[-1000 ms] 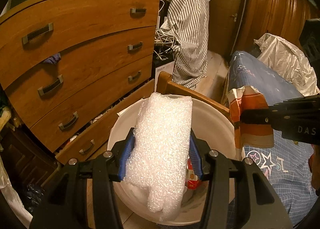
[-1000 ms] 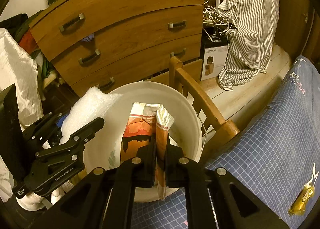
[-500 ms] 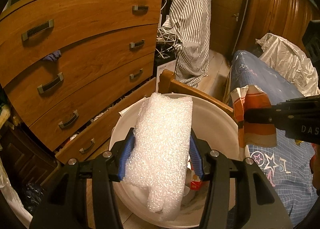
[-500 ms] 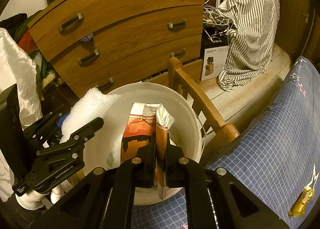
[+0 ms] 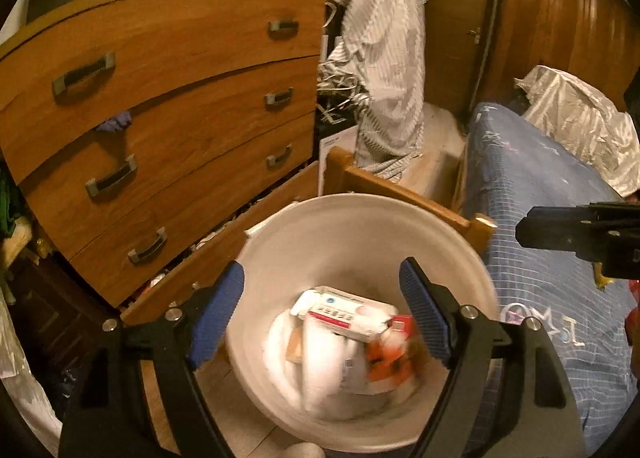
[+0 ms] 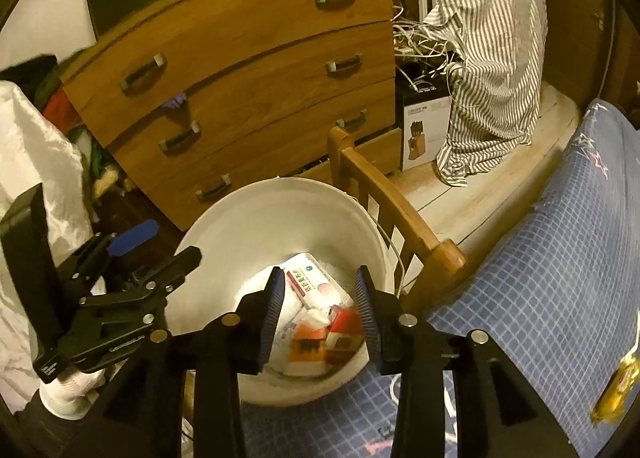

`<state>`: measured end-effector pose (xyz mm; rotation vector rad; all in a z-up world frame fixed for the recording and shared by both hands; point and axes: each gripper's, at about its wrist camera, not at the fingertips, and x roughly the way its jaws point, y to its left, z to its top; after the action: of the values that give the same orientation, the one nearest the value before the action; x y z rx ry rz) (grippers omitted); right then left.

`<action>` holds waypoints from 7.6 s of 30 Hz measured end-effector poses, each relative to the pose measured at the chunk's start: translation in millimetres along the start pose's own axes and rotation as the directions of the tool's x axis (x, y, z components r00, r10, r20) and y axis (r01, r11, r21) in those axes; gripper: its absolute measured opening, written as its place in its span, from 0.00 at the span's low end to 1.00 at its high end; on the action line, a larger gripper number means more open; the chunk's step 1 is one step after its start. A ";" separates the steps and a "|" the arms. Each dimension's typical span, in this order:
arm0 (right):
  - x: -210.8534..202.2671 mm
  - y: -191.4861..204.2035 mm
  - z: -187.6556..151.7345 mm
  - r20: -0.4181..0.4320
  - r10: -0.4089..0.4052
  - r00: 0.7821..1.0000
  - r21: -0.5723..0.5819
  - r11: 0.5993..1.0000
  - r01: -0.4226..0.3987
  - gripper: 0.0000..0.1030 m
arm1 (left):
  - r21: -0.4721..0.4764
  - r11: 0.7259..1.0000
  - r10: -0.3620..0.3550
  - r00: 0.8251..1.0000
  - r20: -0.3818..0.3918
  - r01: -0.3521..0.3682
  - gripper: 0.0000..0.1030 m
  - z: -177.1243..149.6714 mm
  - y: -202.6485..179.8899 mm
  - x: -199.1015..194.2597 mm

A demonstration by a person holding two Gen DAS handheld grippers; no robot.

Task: Collect trash
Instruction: 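Swing both tools back toward the blue cap and white cloth on the bed, then grasp the white cloth with right tool while left tool grasps the blue bottle cap, then carry the blue cap and white cloth in both tools over the white bucket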

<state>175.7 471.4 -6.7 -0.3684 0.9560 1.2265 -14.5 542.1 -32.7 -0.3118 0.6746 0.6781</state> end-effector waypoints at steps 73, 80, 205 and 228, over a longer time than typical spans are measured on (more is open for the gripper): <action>-344.4 -346.1 -492.6 -0.080 -0.406 0.910 -0.140 0.909 0.393 0.61 | 0.414 0.614 -0.480 0.735 -0.479 0.672 0.77 -205.6 -494.5 -38.0; -315.2 -366.5 -488.2 -0.096 -0.439 0.893 -0.163 0.892 0.421 0.59 | 0.428 0.604 -0.466 0.734 -0.495 0.672 0.77 -213.8 -509.4 -32.4; -230.3 -1.6 -140.6 0.484 -0.264 0.834 0.069 0.962 0.264 0.33 | 0.098 0.985 -0.165 0.952 0.256 0.144 0.37 -26.0 -143.3 -131.3; 9.4 63.5 21.5 -0.053 -0.064 0.997 -0.076 0.995 0.060 0.34 | 0.047 0.998 -0.049 0.998 -0.031 0.050 0.37 14.7 -14.5 -30.0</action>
<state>127.2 513.9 13.7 -0.4891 0.9414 1.2026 -15.3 524.1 -1.0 -0.2942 0.7082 0.6102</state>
